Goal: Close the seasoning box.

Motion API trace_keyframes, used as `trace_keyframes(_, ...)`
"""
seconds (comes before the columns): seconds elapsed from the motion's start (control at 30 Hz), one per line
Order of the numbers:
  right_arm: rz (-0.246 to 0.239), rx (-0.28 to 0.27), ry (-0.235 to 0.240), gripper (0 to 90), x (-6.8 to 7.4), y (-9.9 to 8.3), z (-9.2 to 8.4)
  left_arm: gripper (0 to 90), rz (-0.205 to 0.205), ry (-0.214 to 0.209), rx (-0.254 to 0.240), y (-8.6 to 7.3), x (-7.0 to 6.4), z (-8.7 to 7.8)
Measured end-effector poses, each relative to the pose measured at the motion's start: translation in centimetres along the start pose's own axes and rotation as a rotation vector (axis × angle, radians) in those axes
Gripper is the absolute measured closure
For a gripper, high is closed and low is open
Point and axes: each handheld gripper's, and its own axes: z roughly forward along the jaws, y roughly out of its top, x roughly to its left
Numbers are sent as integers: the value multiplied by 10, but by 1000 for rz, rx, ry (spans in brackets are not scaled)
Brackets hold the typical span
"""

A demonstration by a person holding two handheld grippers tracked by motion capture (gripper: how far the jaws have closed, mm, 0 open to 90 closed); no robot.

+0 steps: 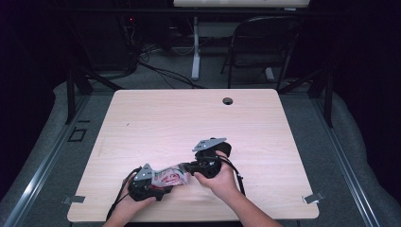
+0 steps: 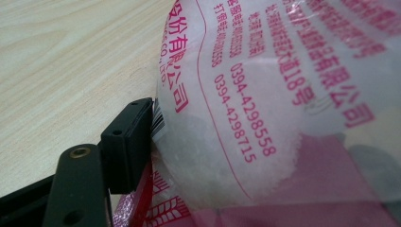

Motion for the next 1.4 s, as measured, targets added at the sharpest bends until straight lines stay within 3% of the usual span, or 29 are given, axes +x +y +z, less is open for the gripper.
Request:
trace_keyframes(0.47, 7, 0, 4, 900, 1, -2, 0, 310, 44, 20, 24, 7, -3, 8)
trace_keyframes(0.73, 5, -4, -8, 900, -1, -3, -3, 427, 85, 69, 21, 6, -8, 8)
trace_keyframes(1.17, -3, -13, -11, 900, -2, -4, -5, 510, 74, 77, 6, 5, -9, 6)
trace_keyframes(1.4, -5, -32, -3, 892, -3, -3, -9, 524, 90, 119, 14, 10, -9, 0)
